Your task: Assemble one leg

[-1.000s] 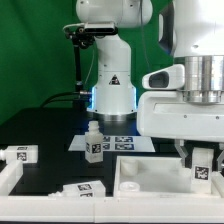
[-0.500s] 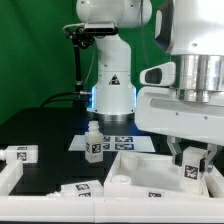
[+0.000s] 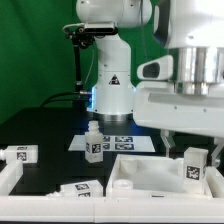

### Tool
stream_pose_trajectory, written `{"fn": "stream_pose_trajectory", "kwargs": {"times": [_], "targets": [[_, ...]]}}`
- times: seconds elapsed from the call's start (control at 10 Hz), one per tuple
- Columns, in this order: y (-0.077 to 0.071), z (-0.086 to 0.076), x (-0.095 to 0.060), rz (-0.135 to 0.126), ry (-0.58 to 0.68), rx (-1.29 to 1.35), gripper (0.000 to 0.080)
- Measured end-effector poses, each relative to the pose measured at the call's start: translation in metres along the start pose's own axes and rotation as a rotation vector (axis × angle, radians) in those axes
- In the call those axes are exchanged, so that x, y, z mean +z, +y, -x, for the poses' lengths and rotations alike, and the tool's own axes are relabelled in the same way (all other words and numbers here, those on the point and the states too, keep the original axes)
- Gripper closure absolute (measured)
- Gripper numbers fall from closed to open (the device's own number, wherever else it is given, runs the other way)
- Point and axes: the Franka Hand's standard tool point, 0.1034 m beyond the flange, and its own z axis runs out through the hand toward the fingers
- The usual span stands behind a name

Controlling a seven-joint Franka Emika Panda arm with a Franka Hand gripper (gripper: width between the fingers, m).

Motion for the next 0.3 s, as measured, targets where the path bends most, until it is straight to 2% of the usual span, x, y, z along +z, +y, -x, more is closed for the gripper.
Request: {"fn": "stream_pose_trajectory", "kwargs": {"times": [0.1,0.2,0.3], "targets": [[-0.0035,0.0008,-0.012,0.0,-0.016,-0.011,0.0187],[-0.0082,-0.0028,-0.02,-0.007,-0.015,-0.01,0.0187],[-0.0074,-0.0027,-0.0169,-0.007,-0.012,-0.01,0.0157]]}}
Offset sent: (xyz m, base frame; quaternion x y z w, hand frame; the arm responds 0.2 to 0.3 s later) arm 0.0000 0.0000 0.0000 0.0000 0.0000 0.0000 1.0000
